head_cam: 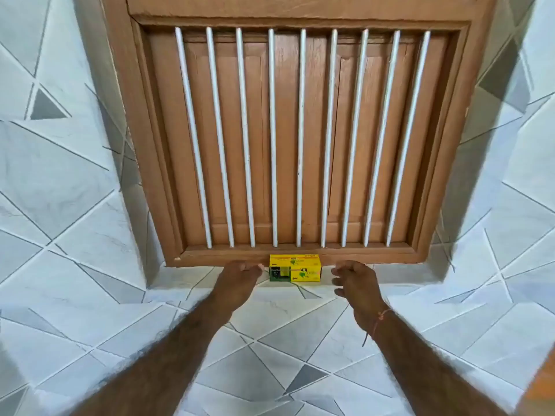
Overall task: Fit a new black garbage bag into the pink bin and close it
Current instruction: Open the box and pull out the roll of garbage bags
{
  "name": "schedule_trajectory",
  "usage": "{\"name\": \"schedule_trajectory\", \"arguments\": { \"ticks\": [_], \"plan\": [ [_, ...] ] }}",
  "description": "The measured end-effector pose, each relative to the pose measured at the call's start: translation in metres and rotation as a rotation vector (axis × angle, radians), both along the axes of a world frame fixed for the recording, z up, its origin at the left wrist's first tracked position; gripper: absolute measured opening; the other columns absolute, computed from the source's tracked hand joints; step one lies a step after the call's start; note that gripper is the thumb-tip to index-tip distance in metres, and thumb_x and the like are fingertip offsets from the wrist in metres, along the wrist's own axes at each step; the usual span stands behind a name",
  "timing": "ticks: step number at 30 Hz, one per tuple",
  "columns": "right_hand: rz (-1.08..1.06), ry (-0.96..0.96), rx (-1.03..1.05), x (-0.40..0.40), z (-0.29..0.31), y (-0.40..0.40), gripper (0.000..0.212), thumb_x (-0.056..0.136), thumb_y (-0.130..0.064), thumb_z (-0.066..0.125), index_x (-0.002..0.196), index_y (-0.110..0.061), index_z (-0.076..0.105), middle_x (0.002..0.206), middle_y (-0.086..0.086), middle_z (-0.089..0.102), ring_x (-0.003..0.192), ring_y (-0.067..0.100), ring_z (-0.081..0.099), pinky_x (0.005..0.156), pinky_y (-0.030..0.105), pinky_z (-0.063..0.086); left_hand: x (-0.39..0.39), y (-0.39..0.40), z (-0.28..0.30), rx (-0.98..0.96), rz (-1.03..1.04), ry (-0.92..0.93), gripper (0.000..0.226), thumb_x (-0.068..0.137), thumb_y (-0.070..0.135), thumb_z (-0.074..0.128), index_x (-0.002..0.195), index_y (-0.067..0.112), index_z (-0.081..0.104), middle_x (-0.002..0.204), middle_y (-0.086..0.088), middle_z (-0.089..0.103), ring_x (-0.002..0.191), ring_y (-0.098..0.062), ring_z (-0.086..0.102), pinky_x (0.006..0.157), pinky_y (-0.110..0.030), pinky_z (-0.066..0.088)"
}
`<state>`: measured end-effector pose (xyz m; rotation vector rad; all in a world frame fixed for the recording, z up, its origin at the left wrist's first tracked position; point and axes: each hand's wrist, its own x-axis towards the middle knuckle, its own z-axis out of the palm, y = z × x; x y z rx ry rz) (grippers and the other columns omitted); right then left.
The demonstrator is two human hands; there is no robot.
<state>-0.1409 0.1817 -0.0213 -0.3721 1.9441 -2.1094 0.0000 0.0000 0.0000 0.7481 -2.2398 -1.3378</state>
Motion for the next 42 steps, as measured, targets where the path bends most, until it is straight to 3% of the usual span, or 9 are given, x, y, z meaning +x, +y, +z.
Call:
{"name": "schedule_trajectory", "arguments": {
  "ticks": [6, 10, 14, 17, 23, 29, 32, 38, 42],
  "plan": [
    [0.103, -0.168, 0.185, -0.075, -0.011, -0.026, 0.017, 0.093, -0.012, 0.046, 0.083, -0.015, 0.060, 0.087, 0.010, 0.059, 0.068, 0.022, 0.051, 0.056, 0.028, 0.040, -0.086, -0.014, -0.023, -0.008, 0.135, -0.208, 0.038, 0.085, 0.043, 0.049, 0.101, 0.015, 0.069, 0.113, -0.011, 0.067, 0.105, -0.031, 0.060, 0.096, -0.043, 0.047],
    [0.234, -0.152, 0.274, -0.094, -0.018, -0.040, 0.025, 0.096, -0.020, 0.040, 0.076, -0.020, 0.055, 0.068, 0.006, 0.048, 0.058, 0.016, 0.042, 0.048, 0.024, 0.034, -0.110, -0.022, -0.045, 0.001, 0.246, -0.381, 0.060, 0.071, 0.065, 0.039, 0.116, 0.032, 0.060, 0.123, -0.001, 0.062, 0.114, -0.032, 0.054, 0.102, -0.045, 0.040],
    [0.262, -0.171, 0.201, -0.091, -0.024, -0.048, 0.033, 0.094, -0.017, 0.044, 0.062, -0.022, 0.050, 0.055, 0.003, 0.036, 0.047, 0.012, 0.030, 0.047, 0.024, 0.023, -0.119, -0.014, -0.049, 0.018, 0.289, -0.241, 0.057, 0.068, 0.063, 0.045, 0.108, 0.027, 0.065, 0.115, -0.001, 0.066, 0.110, -0.031, 0.057, 0.099, -0.043, 0.044],
    [0.174, -0.150, 0.121, -0.087, -0.025, -0.050, 0.025, 0.094, -0.015, 0.051, 0.072, -0.017, 0.063, 0.058, 0.003, 0.044, 0.052, 0.014, 0.038, 0.049, 0.026, 0.029, -0.120, -0.004, -0.049, 0.041, 0.355, 0.041, 0.030, 0.084, 0.036, 0.063, 0.108, 0.020, 0.067, 0.103, 0.000, 0.065, 0.104, -0.027, 0.060, 0.091, -0.036, 0.047],
    [0.151, 0.011, -0.045, -0.055, -0.007, -0.043, 0.016, 0.092, -0.015, 0.061, 0.106, -0.017, 0.069, 0.103, 0.001, 0.072, 0.093, 0.013, 0.064, 0.075, 0.024, 0.049, -0.097, 0.008, -0.018, 0.255, 0.373, 0.495, 0.026, 0.081, 0.015, 0.073, 0.101, 0.013, 0.056, 0.091, -0.003, 0.064, 0.081, -0.015, 0.061, 0.070, -0.028, 0.049],
    [0.134, 0.075, -0.192, -0.009, 0.012, -0.035, 0.017, 0.092, -0.012, 0.060, 0.106, -0.018, 0.067, 0.105, 0.005, 0.072, 0.098, 0.021, 0.067, 0.079, 0.031, 0.059, -0.048, -0.007, -0.012, 0.343, 0.229, 0.517, 0.034, 0.069, 0.030, 0.083, 0.095, 0.025, 0.061, 0.100, -0.008, 0.069, 0.097, -0.028, 0.066, 0.087, -0.054, 0.055],
    [0.070, 0.166, -0.124, 0.022, 0.008, -0.037, 0.019, 0.093, -0.012, 0.059, 0.102, -0.027, 0.068, 0.103, 0.002, 0.073, 0.092, 0.019, 0.068, 0.074, 0.028, 0.060, -0.022, -0.010, -0.019, 0.334, 0.181, 0.490, 0.049, 0.061, 0.045, 0.082, 0.106, 0.035, 0.064, 0.109, -0.005, 0.069, 0.105, -0.027, 0.064, 0.088, -0.051, 0.055],
    [-0.139, 0.328, -0.024, 0.062, -0.001, -0.038, 0.019, 0.092, -0.017, 0.060, 0.088, -0.034, 0.067, 0.074, -0.013, 0.070, 0.071, 0.013, 0.062, 0.071, 0.040, 0.059, 0.010, -0.002, -0.026, 0.328, 0.124, 0.455, 0.033, 0.083, 0.027, 0.071, 0.114, 0.016, 0.066, 0.102, -0.006, 0.071, 0.096, -0.028, 0.067, 0.069, -0.034, 0.057],
    [-0.137, 0.403, -0.018, 0.069, 0.005, -0.037, 0.021, 0.093, -0.020, 0.059, 0.086, -0.039, 0.066, 0.078, -0.012, 0.072, 0.072, 0.011, 0.063, 0.070, 0.035, 0.060, 0.021, 0.004, -0.014, 0.330, 0.162, 0.483, 0.028, 0.084, 0.024, 0.071, 0.109, 0.014, 0.068, 0.095, -0.005, 0.072, 0.092, -0.028, 0.067, 0.073, -0.038, 0.059]
  ]
}}
